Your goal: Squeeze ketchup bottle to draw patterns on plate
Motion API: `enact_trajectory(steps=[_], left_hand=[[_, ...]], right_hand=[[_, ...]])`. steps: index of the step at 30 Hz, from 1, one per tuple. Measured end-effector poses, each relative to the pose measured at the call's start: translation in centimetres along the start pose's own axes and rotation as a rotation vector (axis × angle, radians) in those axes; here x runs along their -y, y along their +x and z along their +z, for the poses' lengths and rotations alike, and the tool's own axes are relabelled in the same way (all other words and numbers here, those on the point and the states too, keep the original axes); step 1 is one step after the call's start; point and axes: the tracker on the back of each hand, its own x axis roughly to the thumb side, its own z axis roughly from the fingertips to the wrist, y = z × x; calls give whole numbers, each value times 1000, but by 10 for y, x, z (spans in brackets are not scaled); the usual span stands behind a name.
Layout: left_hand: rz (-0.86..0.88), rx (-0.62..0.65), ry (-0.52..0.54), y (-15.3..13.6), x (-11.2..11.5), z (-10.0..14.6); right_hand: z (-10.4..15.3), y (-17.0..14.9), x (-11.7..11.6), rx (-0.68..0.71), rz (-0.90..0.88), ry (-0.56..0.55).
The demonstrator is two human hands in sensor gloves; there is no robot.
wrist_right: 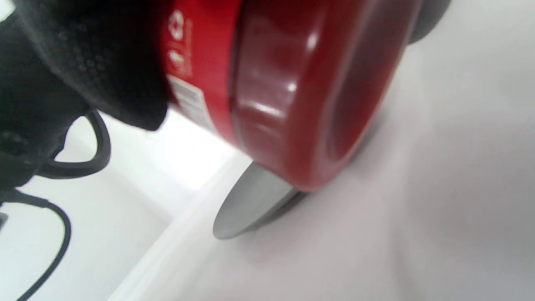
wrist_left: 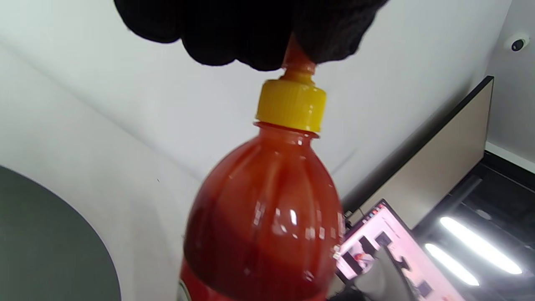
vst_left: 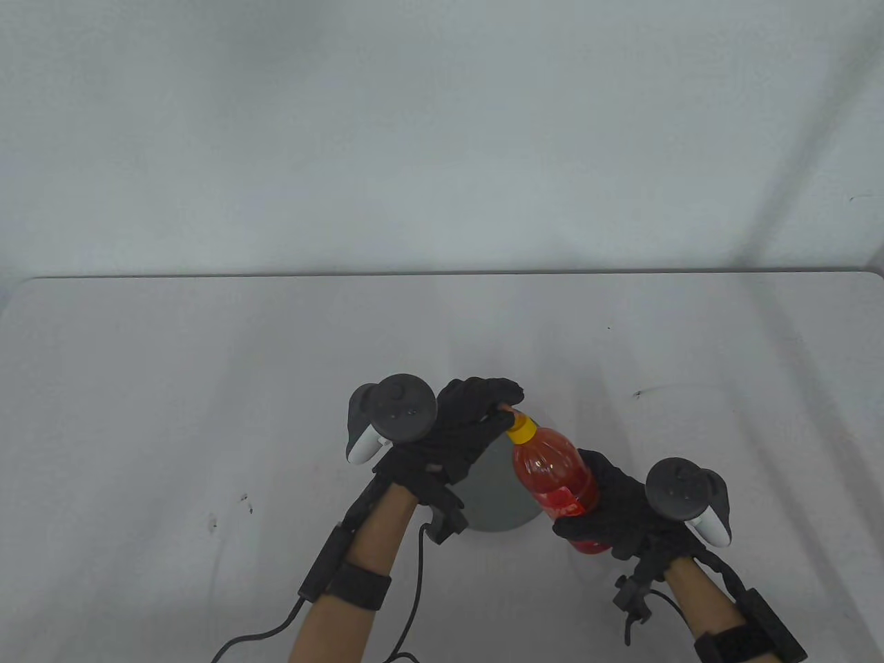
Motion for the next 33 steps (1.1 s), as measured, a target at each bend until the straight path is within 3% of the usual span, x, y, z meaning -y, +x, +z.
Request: enact_trajectory(steps=[2,10,17,24,33], left_hand=[[-3,5,25,-1,0,1],[23,51,-55,0,-2,0],[-28,11,15,0,0,1],[-44,27,-76,2,-1,1],[-134,25,-15,6,-2,2]], right_hand=[[0,0,0,0,-1,-1],[0,0,1,0,-1,-1],[0,0,0,-1,8,4],[1,0,0,1,7,1],[1,1,-2,6,28,13]])
